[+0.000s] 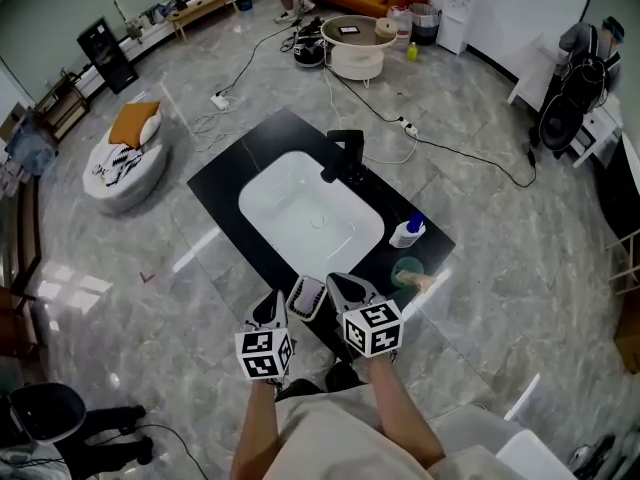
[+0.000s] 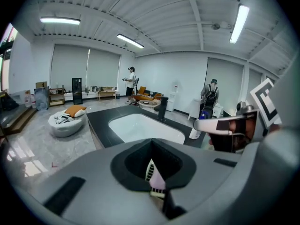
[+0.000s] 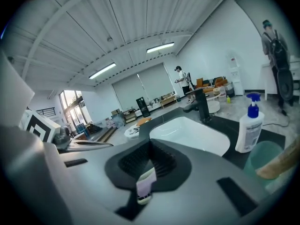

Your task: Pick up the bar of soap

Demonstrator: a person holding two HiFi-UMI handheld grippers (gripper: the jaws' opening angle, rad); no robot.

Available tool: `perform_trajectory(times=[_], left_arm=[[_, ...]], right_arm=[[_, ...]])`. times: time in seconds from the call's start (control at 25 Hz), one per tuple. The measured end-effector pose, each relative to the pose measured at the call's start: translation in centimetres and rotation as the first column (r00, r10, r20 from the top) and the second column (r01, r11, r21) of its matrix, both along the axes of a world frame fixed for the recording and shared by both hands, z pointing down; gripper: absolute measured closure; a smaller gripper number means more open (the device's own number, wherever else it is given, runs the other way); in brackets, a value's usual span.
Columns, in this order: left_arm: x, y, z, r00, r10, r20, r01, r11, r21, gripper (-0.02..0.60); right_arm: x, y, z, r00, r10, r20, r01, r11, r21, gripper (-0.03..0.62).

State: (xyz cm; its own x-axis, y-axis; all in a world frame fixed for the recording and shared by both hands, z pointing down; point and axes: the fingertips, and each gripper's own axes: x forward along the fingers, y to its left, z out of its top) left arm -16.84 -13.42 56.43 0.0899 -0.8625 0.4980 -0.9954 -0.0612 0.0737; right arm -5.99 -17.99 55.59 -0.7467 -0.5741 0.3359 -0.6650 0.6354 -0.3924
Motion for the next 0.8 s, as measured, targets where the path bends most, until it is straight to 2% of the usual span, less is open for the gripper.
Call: perform_trajectory(times=[0.32, 0.64, 0.8], left_arm=[[0.6, 0.2, 1.6, 1.0, 0.024, 0.005, -0.024, 0.997, -0.069, 0.575], [0.4, -1.7, 2.7, 0.998, 0.064, -0.008, -0.064, 0.995, -0.075, 0.575], [0.1, -2.1, 2.7, 0.998, 0.062, 0.005, -0.061, 0.995, -0.084, 0.575]], right_arm=[[0.9, 1.0, 3.5, 0.99, -0.052, -0.133, 0.044, 0.997, -0.065, 0.589], [0.5, 0.4, 4.7, 0.982, -0.097, -0.164, 0.09, 0.995, -0.053, 0.589], [0.5, 0.6, 5.0, 0.984, -0.089, -0.155, 0.078, 0.994, -0.074, 0.589]])
